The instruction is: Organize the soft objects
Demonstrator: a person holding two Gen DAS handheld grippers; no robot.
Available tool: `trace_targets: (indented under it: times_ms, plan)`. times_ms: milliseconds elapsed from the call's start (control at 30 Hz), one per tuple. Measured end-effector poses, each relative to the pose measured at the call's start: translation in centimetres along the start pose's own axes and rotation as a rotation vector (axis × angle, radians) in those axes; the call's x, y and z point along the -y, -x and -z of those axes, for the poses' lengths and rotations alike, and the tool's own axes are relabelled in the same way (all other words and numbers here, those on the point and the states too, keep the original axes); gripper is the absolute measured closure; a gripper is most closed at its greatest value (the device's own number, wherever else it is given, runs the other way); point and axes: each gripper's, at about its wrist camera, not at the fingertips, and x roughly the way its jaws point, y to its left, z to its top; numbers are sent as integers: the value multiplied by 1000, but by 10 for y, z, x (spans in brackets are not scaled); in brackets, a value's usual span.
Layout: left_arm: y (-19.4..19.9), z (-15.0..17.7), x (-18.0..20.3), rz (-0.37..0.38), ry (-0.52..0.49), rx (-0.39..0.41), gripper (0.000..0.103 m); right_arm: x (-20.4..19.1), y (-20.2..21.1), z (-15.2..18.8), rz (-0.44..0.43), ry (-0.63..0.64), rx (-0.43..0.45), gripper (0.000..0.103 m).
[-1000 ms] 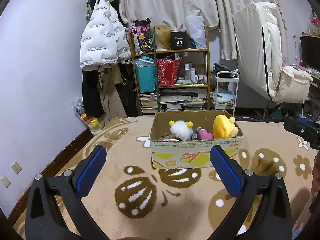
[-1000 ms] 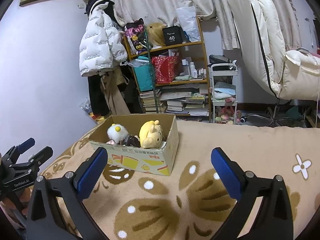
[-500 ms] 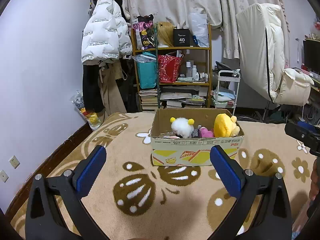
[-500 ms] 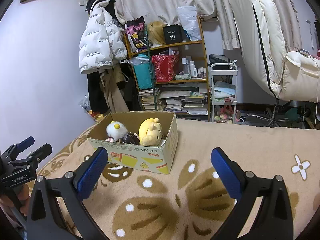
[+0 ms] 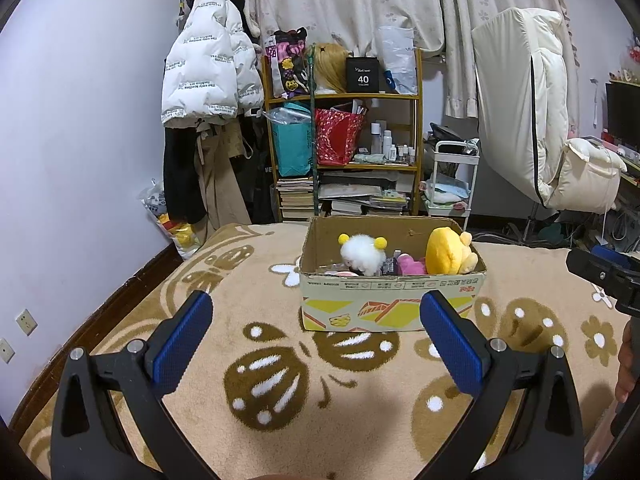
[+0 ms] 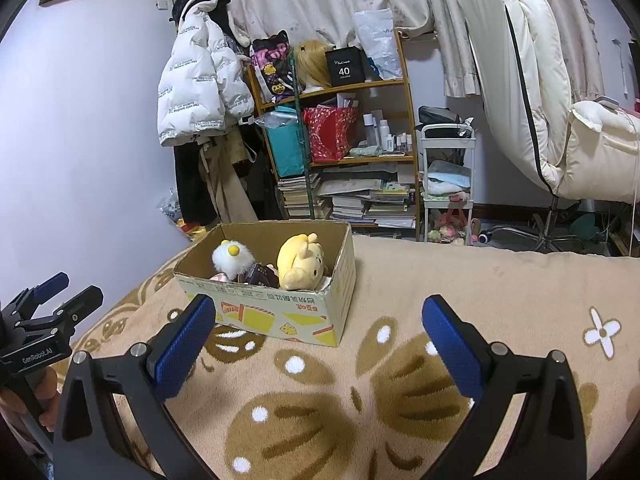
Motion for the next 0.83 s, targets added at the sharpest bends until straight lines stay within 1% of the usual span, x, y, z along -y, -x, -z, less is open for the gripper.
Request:
trace_targets:
  times_ms: [833]
  plan:
    - [-1, 5, 11, 6, -6, -6, 1, 2, 0, -3, -3, 0, -4, 0]
